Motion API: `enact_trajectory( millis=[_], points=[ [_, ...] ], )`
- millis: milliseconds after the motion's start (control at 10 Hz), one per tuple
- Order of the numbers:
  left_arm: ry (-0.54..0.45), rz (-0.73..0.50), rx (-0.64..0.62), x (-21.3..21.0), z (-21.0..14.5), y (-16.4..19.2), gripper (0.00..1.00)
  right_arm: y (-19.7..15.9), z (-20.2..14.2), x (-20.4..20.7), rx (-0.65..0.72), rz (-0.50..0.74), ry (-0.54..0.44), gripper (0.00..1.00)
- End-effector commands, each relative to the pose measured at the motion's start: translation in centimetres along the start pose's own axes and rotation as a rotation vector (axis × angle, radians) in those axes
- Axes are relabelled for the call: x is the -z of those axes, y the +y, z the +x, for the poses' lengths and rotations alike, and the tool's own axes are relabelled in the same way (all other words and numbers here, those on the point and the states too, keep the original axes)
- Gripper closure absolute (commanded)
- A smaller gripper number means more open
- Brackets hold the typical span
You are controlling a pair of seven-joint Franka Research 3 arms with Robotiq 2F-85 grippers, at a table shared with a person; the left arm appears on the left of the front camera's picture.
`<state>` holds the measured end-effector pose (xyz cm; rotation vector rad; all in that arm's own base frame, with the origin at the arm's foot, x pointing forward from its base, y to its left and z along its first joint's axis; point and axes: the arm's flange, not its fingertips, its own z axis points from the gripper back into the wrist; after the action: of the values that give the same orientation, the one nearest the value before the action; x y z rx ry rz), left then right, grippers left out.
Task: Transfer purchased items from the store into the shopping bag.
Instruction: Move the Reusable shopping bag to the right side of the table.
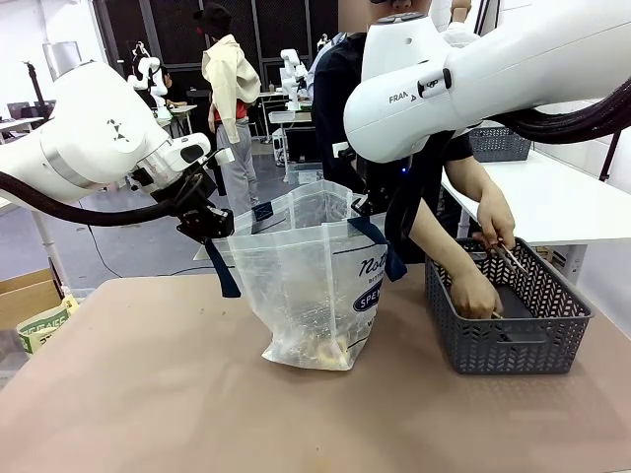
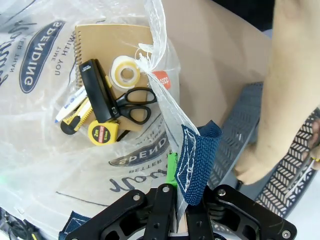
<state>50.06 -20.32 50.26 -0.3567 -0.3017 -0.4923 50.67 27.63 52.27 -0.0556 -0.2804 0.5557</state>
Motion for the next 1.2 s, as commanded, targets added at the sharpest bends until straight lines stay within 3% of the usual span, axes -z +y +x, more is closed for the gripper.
enact_trajectory(
  millis=[0,1100],
  points=[
    [-0.005,0.002,-0.001,-0.26,0.02,0.10,1.00,-0.10,-0.05,0.07,0.002,-0.001,0.001,1.00],
    [-0.005,0.002,-0.001,-0.26,0.02,0.10,1.00,-0.10,-0.05,0.07,0.002,-0.001,0.001,1.00]
  ],
)
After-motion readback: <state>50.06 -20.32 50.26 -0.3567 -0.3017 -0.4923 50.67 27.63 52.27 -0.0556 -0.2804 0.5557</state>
